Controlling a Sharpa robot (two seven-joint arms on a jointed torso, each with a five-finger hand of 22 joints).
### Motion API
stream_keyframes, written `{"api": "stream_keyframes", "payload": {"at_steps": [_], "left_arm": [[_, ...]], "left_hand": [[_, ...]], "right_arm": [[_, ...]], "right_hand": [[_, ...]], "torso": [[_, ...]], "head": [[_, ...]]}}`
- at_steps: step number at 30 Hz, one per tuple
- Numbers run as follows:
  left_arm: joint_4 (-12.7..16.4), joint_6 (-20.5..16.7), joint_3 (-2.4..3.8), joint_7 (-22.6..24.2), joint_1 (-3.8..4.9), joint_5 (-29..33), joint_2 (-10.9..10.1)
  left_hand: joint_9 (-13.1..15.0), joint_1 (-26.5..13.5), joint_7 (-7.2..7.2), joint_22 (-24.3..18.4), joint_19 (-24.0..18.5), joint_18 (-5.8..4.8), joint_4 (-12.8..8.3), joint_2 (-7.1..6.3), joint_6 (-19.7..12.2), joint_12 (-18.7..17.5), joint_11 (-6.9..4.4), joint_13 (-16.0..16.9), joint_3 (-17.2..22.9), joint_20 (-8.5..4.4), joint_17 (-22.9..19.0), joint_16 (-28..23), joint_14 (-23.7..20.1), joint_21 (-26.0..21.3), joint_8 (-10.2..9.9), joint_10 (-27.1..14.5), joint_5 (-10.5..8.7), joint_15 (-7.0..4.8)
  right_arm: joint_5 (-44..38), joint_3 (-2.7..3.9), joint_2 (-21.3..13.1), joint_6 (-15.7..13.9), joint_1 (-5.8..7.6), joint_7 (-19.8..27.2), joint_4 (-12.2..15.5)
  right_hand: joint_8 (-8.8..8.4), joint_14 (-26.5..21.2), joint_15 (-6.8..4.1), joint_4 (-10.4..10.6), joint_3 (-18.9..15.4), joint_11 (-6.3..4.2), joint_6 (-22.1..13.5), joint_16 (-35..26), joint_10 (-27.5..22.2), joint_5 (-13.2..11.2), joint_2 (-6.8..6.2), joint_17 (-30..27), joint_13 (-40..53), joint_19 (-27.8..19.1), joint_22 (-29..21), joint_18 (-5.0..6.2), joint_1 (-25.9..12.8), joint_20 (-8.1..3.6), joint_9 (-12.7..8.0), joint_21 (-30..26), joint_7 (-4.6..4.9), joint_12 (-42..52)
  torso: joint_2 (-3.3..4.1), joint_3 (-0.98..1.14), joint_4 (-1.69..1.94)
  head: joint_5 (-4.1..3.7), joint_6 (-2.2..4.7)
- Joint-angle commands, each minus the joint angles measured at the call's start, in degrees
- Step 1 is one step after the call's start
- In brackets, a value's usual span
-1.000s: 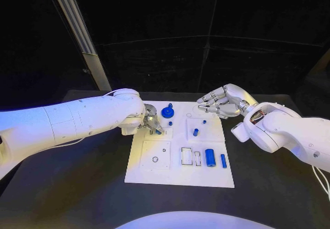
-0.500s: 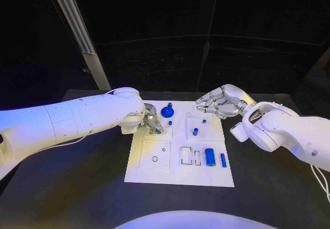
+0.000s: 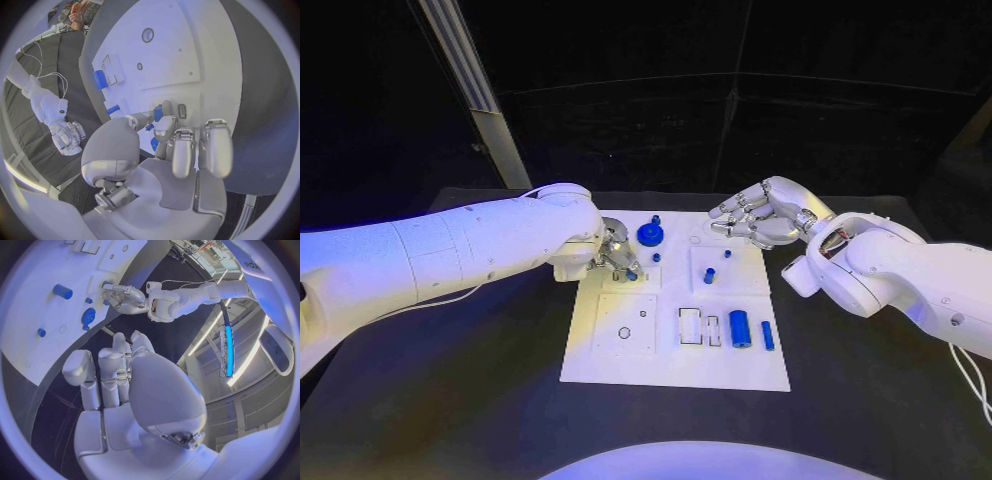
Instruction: Assemble the parts on the task board
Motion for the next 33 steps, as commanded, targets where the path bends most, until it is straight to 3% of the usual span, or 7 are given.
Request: {"api": "stream_keyframes", "payload": {"at_steps": [1, 15, 25, 33], "left_arm": [[-0.12, 0.64, -0.07, 0.66, -0.09, 0.06, 0.09], [-0.77, 0.56, -0.06, 0.69, -0.04, 0.06, 0.38], [-1.20, 2.38, -0.06, 0.58, -0.01, 0.06, 0.92], [-1.15, 3.23, -0.06, 0.46, -0.01, 0.06, 0.84]], "left_hand": [[-0.06, -0.29, -0.37, 1.89, 1.44, -0.66, 0.29, 0.19, 0.76, 0.37, 0.08, 0.25, -0.03, -0.26, 15.09, 0.18, 6.06, 0.22, -0.18, 0.54, 0.16, -0.36], [-0.77, -1.96, -0.49, 2.19, 1.52, -0.71, 0.84, 0.78, 1.82, 0.71, -0.02, 1.00, 0.59, -0.33, 15.09, 0.18, 6.06, 0.38, -0.95, 1.07, 0.17, -0.45], [-1.39, -3.91, -0.53, 2.62, 1.64, -0.79, 1.45, 0.23, 2.53, 1.13, -0.04, 1.91, 0.30, -0.34, 15.09, 0.18, 6.06, 0.62, -1.63, 1.53, 0.05, -0.45], [-2.09, -3.95, -0.70, 2.73, 1.63, -0.79, -0.58, 0.29, 3.03, 1.19, -0.20, 2.50, 3.01, -0.43, 15.09, 0.18, 6.06, 0.64, -2.29, 1.75, 0.32, -0.56]], "right_arm": [[0.03, 0.03, 0.06, 0.44, 0.10, 0.15, 0.04], [0.03, 0.03, 0.14, 0.43, 0.10, 0.13, 0.03], [0.03, 0.03, 0.17, 0.47, 0.10, 0.10, 0.05], [0.03, 0.03, 0.16, 0.60, 0.10, 0.03, 0.05]], "right_hand": [[0.25, -0.34, -0.15, -0.07, 0.27, 0.11, -0.38, -0.39, -0.47, 0.27, 0.05, -0.05, 0.04, -0.45, -0.05, 0.81, 0.41, -0.11, -0.04, -0.20, 0.00, 0.26], [0.25, -0.41, -0.12, 0.00, 0.26, 0.15, -0.41, -0.41, -0.54, 0.29, 0.07, -0.06, 0.04, -0.57, -0.16, 0.84, 0.37, -0.08, -0.04, -0.29, 0.02, 0.27], [0.25, -0.45, -0.10, 0.05, 0.26, 0.17, -0.43, -0.44, -0.58, 0.31, 0.10, -0.08, 0.04, -0.59, -0.15, 0.83, 0.33, -0.07, -0.04, -0.30, 0.04, 0.28], [0.24, -0.51, -0.07, 0.10, 0.24, 0.19, -0.47, -0.50, -0.62, 0.33, 0.10, -0.13, 0.05, -0.76, -0.35, 0.88, 0.29, -0.05, -0.04, -0.45, 0.06, 0.30]], "torso": [[-0.01, -0.03, 0.02], [-0.03, -0.01, 0.03], [-0.03, 0.02, -0.02], [-0.04, 0.00, 0.04]], "head": [[-0.05, 0.02], [-0.17, -0.06], [-0.21, -0.21], [-0.31, -0.24]]}}
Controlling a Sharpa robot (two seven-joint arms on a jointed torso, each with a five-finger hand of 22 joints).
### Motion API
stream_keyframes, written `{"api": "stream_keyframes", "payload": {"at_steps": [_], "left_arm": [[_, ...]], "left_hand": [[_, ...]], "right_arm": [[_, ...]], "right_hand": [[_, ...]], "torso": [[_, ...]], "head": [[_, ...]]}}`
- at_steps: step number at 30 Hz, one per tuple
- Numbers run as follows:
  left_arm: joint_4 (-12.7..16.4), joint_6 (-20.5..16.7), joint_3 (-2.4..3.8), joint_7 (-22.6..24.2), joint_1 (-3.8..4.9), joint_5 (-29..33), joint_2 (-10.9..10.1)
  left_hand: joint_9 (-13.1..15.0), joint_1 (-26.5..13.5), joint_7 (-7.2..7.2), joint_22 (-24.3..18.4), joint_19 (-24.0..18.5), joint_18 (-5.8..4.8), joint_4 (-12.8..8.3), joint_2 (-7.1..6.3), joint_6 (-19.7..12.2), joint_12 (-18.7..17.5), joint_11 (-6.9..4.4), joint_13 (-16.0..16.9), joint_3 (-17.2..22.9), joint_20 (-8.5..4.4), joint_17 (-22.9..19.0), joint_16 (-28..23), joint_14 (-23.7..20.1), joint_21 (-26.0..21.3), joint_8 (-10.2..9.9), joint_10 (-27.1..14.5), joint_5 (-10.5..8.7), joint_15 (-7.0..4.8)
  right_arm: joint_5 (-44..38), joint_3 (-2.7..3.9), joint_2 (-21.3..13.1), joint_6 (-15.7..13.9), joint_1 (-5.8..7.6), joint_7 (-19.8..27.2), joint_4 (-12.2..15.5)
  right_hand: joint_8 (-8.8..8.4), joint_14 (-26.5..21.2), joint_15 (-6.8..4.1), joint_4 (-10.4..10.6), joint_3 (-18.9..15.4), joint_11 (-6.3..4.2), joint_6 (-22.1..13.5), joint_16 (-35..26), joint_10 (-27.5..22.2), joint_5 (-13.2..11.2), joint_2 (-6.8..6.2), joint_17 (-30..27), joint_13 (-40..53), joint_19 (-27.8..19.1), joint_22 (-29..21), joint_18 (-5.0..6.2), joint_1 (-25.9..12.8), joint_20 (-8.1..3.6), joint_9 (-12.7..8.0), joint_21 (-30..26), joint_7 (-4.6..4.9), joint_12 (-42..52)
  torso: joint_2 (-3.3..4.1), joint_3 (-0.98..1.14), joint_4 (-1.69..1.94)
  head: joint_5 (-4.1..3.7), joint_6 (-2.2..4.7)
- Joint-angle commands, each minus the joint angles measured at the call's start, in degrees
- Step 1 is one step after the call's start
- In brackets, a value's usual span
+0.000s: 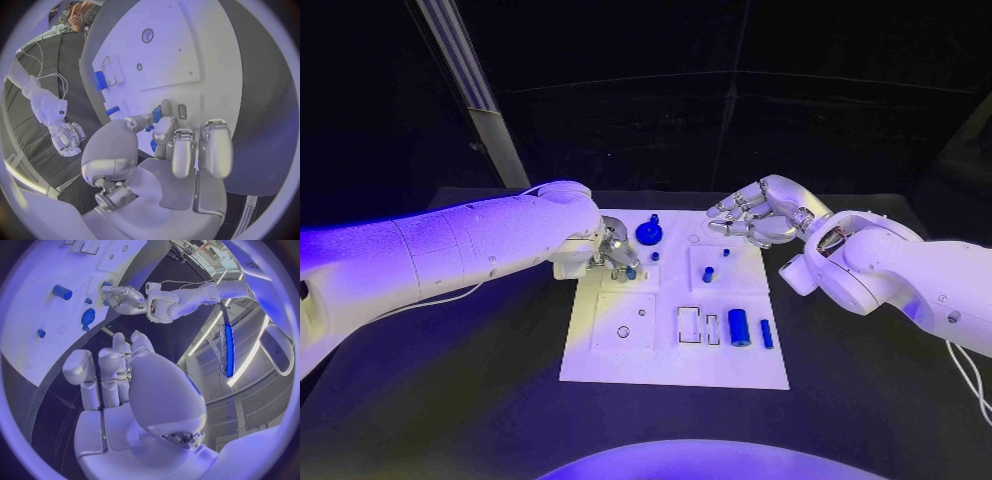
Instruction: Assemble the parts on the task board
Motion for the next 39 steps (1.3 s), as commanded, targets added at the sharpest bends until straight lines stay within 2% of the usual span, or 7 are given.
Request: {"api": "stream_keyframes", "payload": {"at_steps": [1, 10, 23, 31, 39], "left_arm": [[0.15, 1.69, -0.01, 0.06, -0.02, 0.00, 0.00], [0.57, 2.09, -0.01, -0.32, -0.02, 0.00, -0.32], [0.09, 2.12, -0.01, -0.37, -0.02, 0.00, -0.13], [-0.40, 3.44, -0.01, -1.01, 0.01, 0.27, 0.17], [-1.08, 4.47, -0.01, -1.72, 0.07, 0.66, 0.67]], "left_hand": [[-0.11, 0.13, -0.19, 2.71, 1.42, -0.80, -0.31, 0.45, 0.51, 0.30, 0.10, 0.07, 0.72, -0.23, 15.09, 0.18, 5.85, 0.37, -0.26, 0.41, 0.32, -0.36], [-0.38, -0.04, -0.19, 2.66, 1.38, -0.78, -1.11, 0.62, 0.78, 0.26, 0.09, 0.26, 1.86, -0.25, 15.09, 0.18, 5.85, 0.32, -0.46, 0.51, 0.31, -0.37], [-0.54, -0.34, -0.14, 2.66, 1.37, -0.78, -1.11, 1.00, 0.93, 0.22, 0.12, 0.34, 2.43, -0.25, 15.09, 0.18, 5.85, 0.30, -0.57, 0.55, 0.27, -0.36], [-0.84, -2.08, -0.03, 2.64, 1.33, -0.77, -0.55, 0.34, 1.32, 0.09, 0.24, 0.43, 1.74, -0.17, 15.09, 0.18, 5.85, 0.25, -0.73, 0.64, -0.05, -0.26], [-1.05, -3.10, -0.02, 2.68, 1.32, -0.77, 0.11, 0.43, 1.51, -0.01, 0.26, 0.47, 1.00, -0.14, 15.09, 0.18, 5.85, 0.25, -0.87, 0.67, -0.13, -0.23]], "right_arm": [[0.03, 0.03, 0.03, 0.44, 0.10, 0.15, 0.08], [0.03, 0.03, 0.07, 0.55, 0.10, 0.14, 0.09], [0.03, 0.03, 0.11, 0.57, 0.10, 0.18, 0.10], [0.03, 0.03, 0.08, 0.55, 0.10, 0.16, 0.14], [0.03, 0.03, 0.09, 0.57, 0.10, 0.16, 0.17]], "right_hand": [[0.24, -0.52, -0.07, 0.10, 0.24, -0.02, -0.47, -0.24, -0.41, 0.33, 0.10, -0.06, 0.05, -0.35, -0.09, 0.87, 0.30, -0.06, -0.04, -0.24, 0.06, 0.30], [0.24, -0.52, -0.07, 0.10, 0.24, -0.02, -0.47, -0.24, -0.41, 0.33, 0.10, -0.06, 0.05, -0.35, -0.09, 0.87, 0.30, -0.06, -0.04, -0.24, 0.06, 0.30], [0.24, -0.57, -0.05, 0.17, 0.23, 0.00, -0.50, -0.25, -0.46, 0.37, 0.13, -0.06, 0.06, -0.40, -0.11, 0.88, 0.25, -0.03, -0.04, -0.27, 0.08, 0.32], [0.24, -0.62, -0.03, 0.21, 0.22, 0.01, -0.52, -0.30, -0.49, 0.40, 0.14, -0.11, 0.06, -0.48, -0.19, 0.90, 0.23, -0.02, -0.04, -0.33, 0.09, 0.34], [0.24, -0.64, -0.02, 0.23, 0.22, 0.02, -0.53, -0.33, -0.51, 0.41, 0.15, -0.14, 0.06, -0.50, -0.20, 0.90, 0.22, -0.01, -0.04, -0.34, 0.09, 0.35]], "torso": [[0.00, -0.02, 0.05], [0.01, -0.02, 0.06], [0.03, -0.01, -0.03], [0.03, 0.00, 0.00], [0.00, -0.03, -0.04]], "head": [[0.01, -0.03], [0.07, -0.01], [0.10, 0.06], [0.08, 0.05], [0.04, -0.04]]}}
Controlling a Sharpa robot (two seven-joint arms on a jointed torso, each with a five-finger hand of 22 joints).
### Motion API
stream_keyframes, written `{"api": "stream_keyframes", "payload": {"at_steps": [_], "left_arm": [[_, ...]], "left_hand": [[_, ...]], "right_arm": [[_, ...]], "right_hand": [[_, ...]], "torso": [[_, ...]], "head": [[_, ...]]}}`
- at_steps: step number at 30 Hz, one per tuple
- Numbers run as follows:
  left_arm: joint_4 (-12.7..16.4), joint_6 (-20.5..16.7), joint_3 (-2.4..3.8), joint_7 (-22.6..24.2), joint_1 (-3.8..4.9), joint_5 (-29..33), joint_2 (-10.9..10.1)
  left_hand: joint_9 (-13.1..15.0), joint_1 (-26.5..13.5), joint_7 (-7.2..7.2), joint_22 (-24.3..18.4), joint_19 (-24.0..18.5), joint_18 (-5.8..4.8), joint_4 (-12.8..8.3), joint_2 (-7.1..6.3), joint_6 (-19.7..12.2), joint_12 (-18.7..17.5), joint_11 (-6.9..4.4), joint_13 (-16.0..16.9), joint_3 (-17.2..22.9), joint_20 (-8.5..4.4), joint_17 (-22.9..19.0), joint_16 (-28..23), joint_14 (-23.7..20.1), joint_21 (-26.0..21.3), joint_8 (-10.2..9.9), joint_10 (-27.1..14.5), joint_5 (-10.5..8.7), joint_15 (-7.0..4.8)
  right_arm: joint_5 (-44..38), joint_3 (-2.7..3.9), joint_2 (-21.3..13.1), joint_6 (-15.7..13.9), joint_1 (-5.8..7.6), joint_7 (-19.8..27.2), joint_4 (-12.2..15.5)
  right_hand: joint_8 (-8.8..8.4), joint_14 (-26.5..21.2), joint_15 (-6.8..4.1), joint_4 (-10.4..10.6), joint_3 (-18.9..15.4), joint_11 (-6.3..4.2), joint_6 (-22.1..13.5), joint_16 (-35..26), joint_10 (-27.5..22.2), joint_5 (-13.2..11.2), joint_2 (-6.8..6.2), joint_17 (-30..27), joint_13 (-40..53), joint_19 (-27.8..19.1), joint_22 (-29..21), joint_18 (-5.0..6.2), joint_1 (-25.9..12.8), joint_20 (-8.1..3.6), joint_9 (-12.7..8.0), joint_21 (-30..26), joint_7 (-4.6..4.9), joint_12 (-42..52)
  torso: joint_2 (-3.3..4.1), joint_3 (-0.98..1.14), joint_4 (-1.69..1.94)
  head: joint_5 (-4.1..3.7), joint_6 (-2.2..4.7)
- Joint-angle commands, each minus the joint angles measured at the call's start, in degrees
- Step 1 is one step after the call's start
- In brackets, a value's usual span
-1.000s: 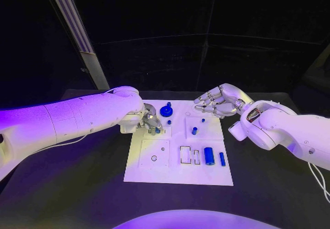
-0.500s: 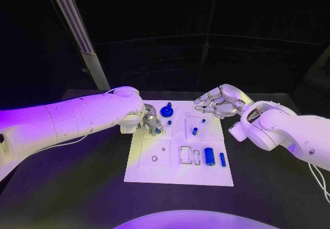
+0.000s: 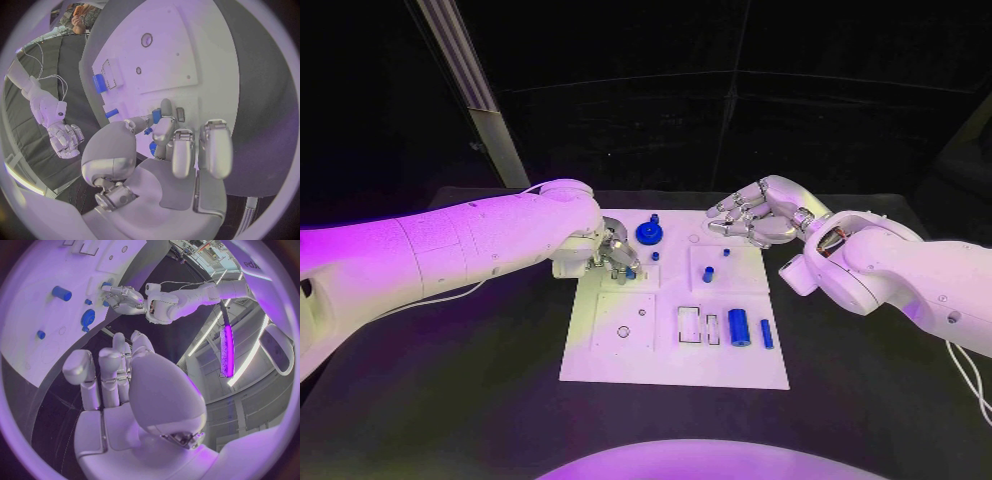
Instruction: Assemble the parts on the task board
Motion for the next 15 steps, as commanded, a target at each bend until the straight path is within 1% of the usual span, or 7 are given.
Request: {"api": "stream_keyframes", "payload": {"at_steps": [1, 5, 9, 15], "left_arm": [[-0.21, 2.12, -0.05, -1.14, 0.00, 0.43, 0.14], [-0.41, 2.21, -0.05, -1.18, 0.02, 0.46, 0.24], [-0.56, 2.26, -0.05, -1.13, 0.03, 0.47, 0.38], [-0.64, 2.13, -0.05, -1.10, 0.04, 0.48, 0.46]], "left_hand": [[-0.08, -0.27, -0.24, 2.68, 1.33, -0.77, 0.11, -0.11, 0.69, -0.01, -0.05, 0.02, -0.08, -0.14, 15.09, 0.18, 5.86, 0.25, -0.40, 0.38, -0.06, -0.23], [-0.15, -0.54, -0.25, 2.79, 1.36, -0.79, 0.34, 0.06, 0.76, 0.01, -0.04, 0.11, -0.25, -0.14, 15.09, 0.18, 5.86, 0.31, -0.44, 0.42, -0.06, -0.23], [-0.33, -1.29, -0.25, 2.85, 1.37, -0.80, 1.02, 0.34, 0.88, -0.04, -0.04, 0.19, -0.77, -0.12, 15.09, 0.18, 5.86, 0.33, -0.56, 0.46, -0.09, -0.22], [-0.60, -3.20, -0.26, 2.86, 1.35, -0.79, 2.35, -1.10, 1.16, -0.10, -0.03, 0.41, -3.90, -0.09, 15.09, 0.18, 5.86, 0.29, -0.68, 0.56, -0.34, -0.20]], "right_arm": [[0.03, 0.03, 0.02, 0.34, 0.10, 0.22, 0.13], [0.03, 0.03, 0.01, 0.38, 0.10, 0.24, 0.13], [0.03, 0.03, 0.04, 0.42, 0.10, 0.26, 0.13], [0.03, 0.03, 0.09, 0.43, 0.10, 0.28, 0.11]], "right_hand": [[0.24, -0.45, 0.19, 0.24, 0.22, 0.02, -0.33, -0.35, -0.52, 0.22, 0.16, -0.10, 0.07, -0.52, -0.07, 0.91, 0.22, 0.00, -0.04, -0.36, -0.12, 0.35], [0.24, -0.45, 0.19, 0.24, 0.22, 0.02, -0.33, -0.35, -0.52, 0.22, 0.16, -0.10, 0.07, -0.52, -0.07, 0.91, 0.22, 0.00, -0.04, -0.36, -0.12, 0.35], [0.24, -0.47, 0.19, 0.26, 0.22, 0.03, -0.33, -0.36, -0.54, 0.23, 0.18, -0.11, 0.07, -0.56, -0.11, 0.92, 0.21, 0.01, -0.04, -0.39, -0.11, 0.36], [0.25, -0.52, 0.21, 0.31, 0.22, 0.04, -0.34, -0.44, -0.56, 0.26, 0.21, -0.21, 0.08, -0.70, -0.28, 0.96, 0.18, 0.02, -0.04, -0.52, -0.10, 0.37]], "torso": [[-0.01, -0.02, -0.04], [-0.01, 0.00, -0.01], [0.02, 0.01, 0.00], [-0.02, -0.02, -0.03]], "head": [[-0.03, 0.00], [-0.11, -0.05], [-0.12, 0.02], [-0.16, 0.04]]}}
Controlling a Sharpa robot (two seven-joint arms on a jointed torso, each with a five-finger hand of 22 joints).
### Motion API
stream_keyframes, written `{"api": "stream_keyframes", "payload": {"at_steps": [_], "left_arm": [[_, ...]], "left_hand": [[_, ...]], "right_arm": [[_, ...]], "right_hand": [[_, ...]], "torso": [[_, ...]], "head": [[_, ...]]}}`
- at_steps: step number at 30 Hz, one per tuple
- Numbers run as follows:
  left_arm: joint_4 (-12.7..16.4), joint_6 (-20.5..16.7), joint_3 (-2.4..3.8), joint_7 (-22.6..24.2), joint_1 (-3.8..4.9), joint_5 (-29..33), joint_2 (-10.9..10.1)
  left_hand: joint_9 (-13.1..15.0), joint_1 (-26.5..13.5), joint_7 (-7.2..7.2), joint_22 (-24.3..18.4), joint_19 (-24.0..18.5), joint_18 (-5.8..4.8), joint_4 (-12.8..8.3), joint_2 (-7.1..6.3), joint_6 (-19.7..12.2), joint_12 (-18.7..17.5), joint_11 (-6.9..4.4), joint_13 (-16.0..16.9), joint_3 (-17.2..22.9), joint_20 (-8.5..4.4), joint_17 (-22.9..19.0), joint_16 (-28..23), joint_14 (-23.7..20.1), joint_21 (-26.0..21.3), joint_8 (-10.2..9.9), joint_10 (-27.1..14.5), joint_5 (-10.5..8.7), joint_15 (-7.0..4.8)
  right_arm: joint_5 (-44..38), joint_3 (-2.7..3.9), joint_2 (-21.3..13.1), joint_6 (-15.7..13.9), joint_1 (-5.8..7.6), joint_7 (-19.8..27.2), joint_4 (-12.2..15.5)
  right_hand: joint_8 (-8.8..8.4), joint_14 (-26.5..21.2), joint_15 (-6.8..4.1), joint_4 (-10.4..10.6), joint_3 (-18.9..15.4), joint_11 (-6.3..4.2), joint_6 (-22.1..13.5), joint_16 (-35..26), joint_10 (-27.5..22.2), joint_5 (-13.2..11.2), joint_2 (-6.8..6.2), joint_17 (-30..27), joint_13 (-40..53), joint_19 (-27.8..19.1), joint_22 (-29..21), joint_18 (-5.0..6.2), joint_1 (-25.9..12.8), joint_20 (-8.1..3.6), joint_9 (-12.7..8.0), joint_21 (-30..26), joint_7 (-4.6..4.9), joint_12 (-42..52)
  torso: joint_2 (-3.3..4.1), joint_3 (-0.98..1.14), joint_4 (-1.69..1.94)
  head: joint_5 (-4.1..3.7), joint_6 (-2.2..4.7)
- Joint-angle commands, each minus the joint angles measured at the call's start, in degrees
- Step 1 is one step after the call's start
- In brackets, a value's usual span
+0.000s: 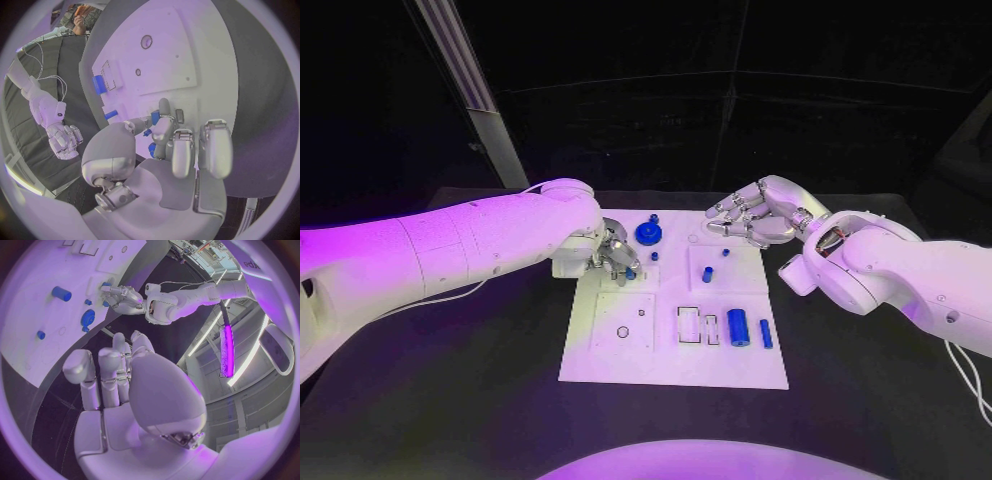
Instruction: Assemble the parts on the task board
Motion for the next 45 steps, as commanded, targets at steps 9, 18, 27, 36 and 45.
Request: {"api": "stream_keyframes", "payload": {"at_steps": [9, 18, 27, 36, 45], "left_arm": [[-0.23, 0.35, 0.00, -0.69, 0.04, 0.19, 0.08], [-0.27, -0.07, 0.01, -0.70, 0.05, 0.19, 0.00], [0.31, -1.07, 0.04, -0.32, 0.04, 0.18, -0.59], [3.27, -3.38, 2.38, 0.56, 0.74, 0.18, -3.25], [4.11, -1.19, 5.23, 1.57, 3.07, 2.50, -5.16]], "left_hand": [[-0.53, -1.80, 0.30, 3.01, 1.38, -0.80, 3.09, -1.48, 0.33, -0.37, -0.16, 0.35, -9.16, -0.22, 15.09, 0.18, 5.85, 0.28, -0.33, 0.66, -0.49, -0.34], [-0.73, -0.82, 0.26, 3.01, 1.36, -0.79, 4.34, -1.20, 0.37, -0.60, -0.20, 0.43, -13.36, -0.28, 15.09, 0.18, 5.85, 0.21, -0.35, 0.66, -0.40, -0.38], [-0.88, -0.02, 0.21, 2.94, 1.33, -0.75, 5.81, -2.65, 0.39, -0.89, -0.25, 0.45, -19.14, -0.34, 15.09, 0.18, 5.85, 0.07, -0.24, 0.66, -0.45, -0.41], [-0.93, 1.45, 0.47, 1.15, 0.66, -0.34, 7.03, -4.33, -0.81, -3.89, -0.07, -2.82, -28.72, -0.38, 15.09, 0.18, 5.85, -1.32, 0.00, -1.18, -8.79, -0.42], [-0.93, 8.29, 2.47, -4.06, -1.31, 0.75, 6.89, -3.90, -7.24, -9.94, 1.64, -10.78, -34.14, 0.64, 15.09, 0.18, 5.85, -5.41, -0.41, -7.37, -8.63, 0.88]], "right_arm": [[0.03, 0.03, 0.12, 0.39, 0.10, 0.26, 0.07], [0.03, 0.03, 0.20, 0.49, 0.10, 0.23, 0.00], [0.07, 0.03, 0.30, 0.62, 0.10, 0.19, -0.16], [0.27, 0.02, 0.49, 0.73, 0.09, 0.19, -0.77], [0.46, 0.00, 0.78, 0.84, 0.07, 0.14, -1.57]], "right_hand": [[0.17, -0.91, 0.13, 0.40, 0.26, 0.18, -0.74, -0.69, -1.27, 2.78, 0.24, -0.53, 0.06, -1.02, -0.69, 1.12, 0.51, 0.17, -0.07, -0.85, 0.06, 0.41], [0.16, -1.29, 0.27, 0.91, 0.20, 0.33, -1.07, -0.97, -1.56, 3.56, -0.06, -0.88, 0.14, -1.48, -1.04, 1.22, 0.27, 0.33, -0.06, -1.19, 0.20, 0.72], [0.17, -1.39, 0.31, 1.00, 0.15, 0.37, -1.14, -1.07, -1.61, 3.26, -0.10, -1.00, 0.16, -1.69, -1.26, 1.27, 0.17, 0.36, -0.06, -1.36, 0.22, 0.81], [0.15, -1.55, 0.33, 1.03, 0.14, 0.39, -1.22, -1.40, -1.71, 3.14, -0.13, -1.37, 0.15, -2.00, -1.65, 1.36, 0.14, 0.38, -0.06, -1.64, 0.24, 0.82], [0.13, -1.86, 0.38, 1.07, 0.13, 0.44, -1.36, -1.93, -1.93, 3.04, -0.15, -1.96, 0.11, -2.40, -2.12, 1.47, 0.11, 0.43, -0.07, -2.00, 0.29, 0.79]], "torso": [[-0.03, 0.00, 0.04], [0.00, -0.03, 0.03], [-0.05, -0.06, 0.08], [-0.03, -0.02, 0.08], [0.01, 0.02, 0.01]], "head": [[-0.13, 0.12], [-0.21, 0.05], [-0.27, 0.14], [-0.40, 0.29], [-0.34, 0.51]]}}
